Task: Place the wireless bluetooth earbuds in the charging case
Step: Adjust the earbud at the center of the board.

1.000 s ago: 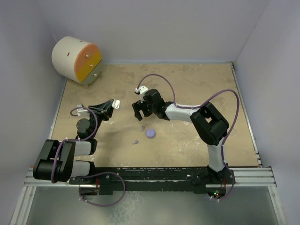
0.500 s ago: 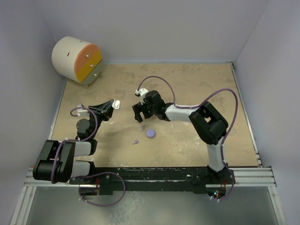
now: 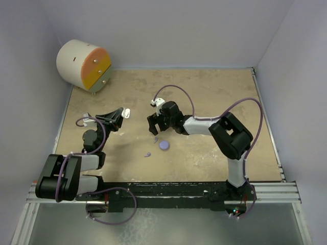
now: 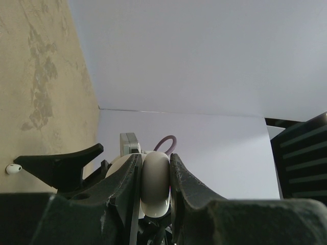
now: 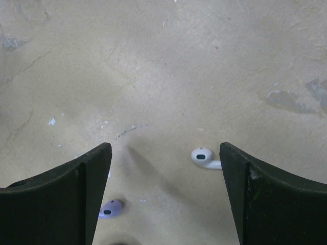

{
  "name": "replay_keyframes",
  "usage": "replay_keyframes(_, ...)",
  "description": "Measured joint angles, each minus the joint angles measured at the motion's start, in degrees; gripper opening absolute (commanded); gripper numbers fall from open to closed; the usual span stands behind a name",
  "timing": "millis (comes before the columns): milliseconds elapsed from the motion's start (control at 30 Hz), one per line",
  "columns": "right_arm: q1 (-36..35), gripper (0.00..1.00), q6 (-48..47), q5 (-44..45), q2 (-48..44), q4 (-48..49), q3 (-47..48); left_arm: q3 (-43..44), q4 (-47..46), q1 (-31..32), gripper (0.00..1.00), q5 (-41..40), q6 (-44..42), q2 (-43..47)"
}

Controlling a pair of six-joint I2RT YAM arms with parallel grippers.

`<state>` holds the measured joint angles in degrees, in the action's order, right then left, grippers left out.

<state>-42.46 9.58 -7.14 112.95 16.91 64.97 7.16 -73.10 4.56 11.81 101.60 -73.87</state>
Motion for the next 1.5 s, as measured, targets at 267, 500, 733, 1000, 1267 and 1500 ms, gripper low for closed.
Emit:
replay_keyframes(267, 0.1, 0.86, 1.3, 0.7, -3.9, -0.5, -4.7, 0.0, 0.2, 0.0, 0.00, 0.0, 0.0, 1.0)
replay_keyframes(500, -0.3, 0.86, 2.1, 2.2, -5.7, -0.8, -6.8, -0.2, 0.3, 0.0, 0.00, 0.0, 0.4, 1.6)
replay_keyframes(733, -0.6, 0.81, 2.0, 6.5, -5.1, -2.2, -5.6, -0.3, 0.4, 0.0, 0.00, 0.0, 0.4, 1.7)
replay_keyframes(1000, -0.6, 0.66, 1.3, 11.8, -2.4, -4.0, -1.9, -0.3, 0.4, 0.0, 0.00, 0.0, 0.4, 1.7)
replay_keyframes(1267, -0.6, 0.56, -0.3, 14.1, -2.3, -4.7, -1.9, -0.3, 0.4, 0.0, 0.00, 0.0, 0.4, 1.4)
replay_keyframes(1500, -0.7, 0.52, -2.0, 14.7, -2.1, -5.0, -1.6, -0.3, 0.4, 0.0, 0.00, 0.0, 0.4, 1.2)
